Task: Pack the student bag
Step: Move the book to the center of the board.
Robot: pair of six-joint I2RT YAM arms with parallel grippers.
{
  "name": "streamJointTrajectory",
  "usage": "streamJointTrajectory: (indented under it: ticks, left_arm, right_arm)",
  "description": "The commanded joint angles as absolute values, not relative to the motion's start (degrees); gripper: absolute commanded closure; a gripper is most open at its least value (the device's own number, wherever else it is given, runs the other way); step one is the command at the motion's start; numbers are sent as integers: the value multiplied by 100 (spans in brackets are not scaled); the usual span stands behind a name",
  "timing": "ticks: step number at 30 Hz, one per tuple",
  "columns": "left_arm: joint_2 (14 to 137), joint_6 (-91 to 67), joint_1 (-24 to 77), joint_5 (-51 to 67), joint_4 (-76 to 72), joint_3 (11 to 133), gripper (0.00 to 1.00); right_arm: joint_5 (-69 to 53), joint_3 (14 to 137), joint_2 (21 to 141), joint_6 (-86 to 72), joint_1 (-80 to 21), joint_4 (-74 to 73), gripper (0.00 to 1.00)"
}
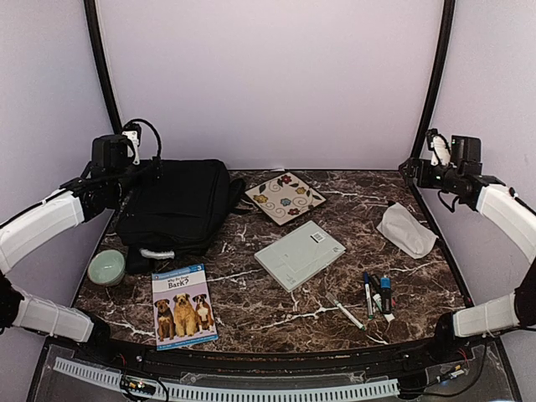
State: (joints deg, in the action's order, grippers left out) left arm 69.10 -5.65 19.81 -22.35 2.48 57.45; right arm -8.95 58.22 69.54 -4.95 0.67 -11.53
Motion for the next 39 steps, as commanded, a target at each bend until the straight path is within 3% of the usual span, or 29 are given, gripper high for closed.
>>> streamJointTrajectory:
  ticks: [1,11,20,29,39]
  left_arm:
    - [6870,-533,2073,-1151,347,5504,12]
    - [7256,-91,3627,8,1110,5355,20]
    - [8985,519,5346,116,1565,5784,40]
    - [11010,778,5741,-278,1788,6739,54]
    - [12235,982,5756,-500,1265,7846,57]
  right_arm:
    - [-1027,5283,6686,-322,149,-978,0]
    - [-2398,4285,6394,765,252,-1050,10]
    - [-3087,3982,6341,1408,283,-1115,15]
    - [-3206,3988,6391,1783,291,-1178,18]
    - [-3293,3976,6481,1860,285,-1140,18]
